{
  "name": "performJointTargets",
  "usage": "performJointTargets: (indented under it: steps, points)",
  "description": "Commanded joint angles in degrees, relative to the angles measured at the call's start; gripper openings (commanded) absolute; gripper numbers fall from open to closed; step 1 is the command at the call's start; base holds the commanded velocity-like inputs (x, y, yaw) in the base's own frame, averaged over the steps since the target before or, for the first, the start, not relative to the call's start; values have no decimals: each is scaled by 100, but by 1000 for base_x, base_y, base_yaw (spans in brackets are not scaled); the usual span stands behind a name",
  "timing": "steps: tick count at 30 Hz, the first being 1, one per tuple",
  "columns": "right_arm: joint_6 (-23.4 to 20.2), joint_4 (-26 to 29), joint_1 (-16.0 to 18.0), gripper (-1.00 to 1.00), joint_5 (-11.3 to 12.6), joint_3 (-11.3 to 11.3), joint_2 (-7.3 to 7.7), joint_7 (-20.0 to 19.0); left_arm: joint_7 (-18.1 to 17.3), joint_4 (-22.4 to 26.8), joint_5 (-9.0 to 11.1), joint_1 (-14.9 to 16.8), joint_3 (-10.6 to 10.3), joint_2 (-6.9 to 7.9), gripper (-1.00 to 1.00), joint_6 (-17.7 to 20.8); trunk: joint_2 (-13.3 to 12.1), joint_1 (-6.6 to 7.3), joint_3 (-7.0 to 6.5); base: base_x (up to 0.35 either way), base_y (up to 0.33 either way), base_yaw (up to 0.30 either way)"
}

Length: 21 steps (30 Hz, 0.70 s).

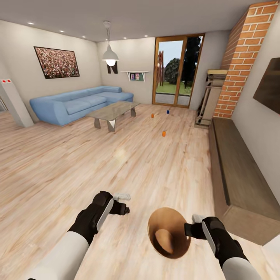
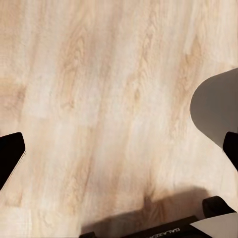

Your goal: Put the three can of soda from the living room inside the tash can in the kitchen.

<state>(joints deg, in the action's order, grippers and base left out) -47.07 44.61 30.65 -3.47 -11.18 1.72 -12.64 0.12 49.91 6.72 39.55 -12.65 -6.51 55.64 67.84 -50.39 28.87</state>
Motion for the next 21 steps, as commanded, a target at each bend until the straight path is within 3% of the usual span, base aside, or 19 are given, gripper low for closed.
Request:
performJointTargets:
  steps: [1, 7, 21]
  points:
    - [3, -2, -1, -100, 172, -21, -6, -41, 1, -2, -1, 0, 0, 0, 100, -1, 0, 0, -1, 348, 0, 0]
    - [66, -29, -12, -100, 171, -86, -13, -43, 5, -7, -4, 0, 0, 0, 100, -1, 0, 0, 6, 348, 0, -40]
    - [75, -32, -20, -100, 168, -95, -14, -43, 3, -7, -8, 0, 0, -2, 100, -10, 0, 0, 50, 348, 0, -145]
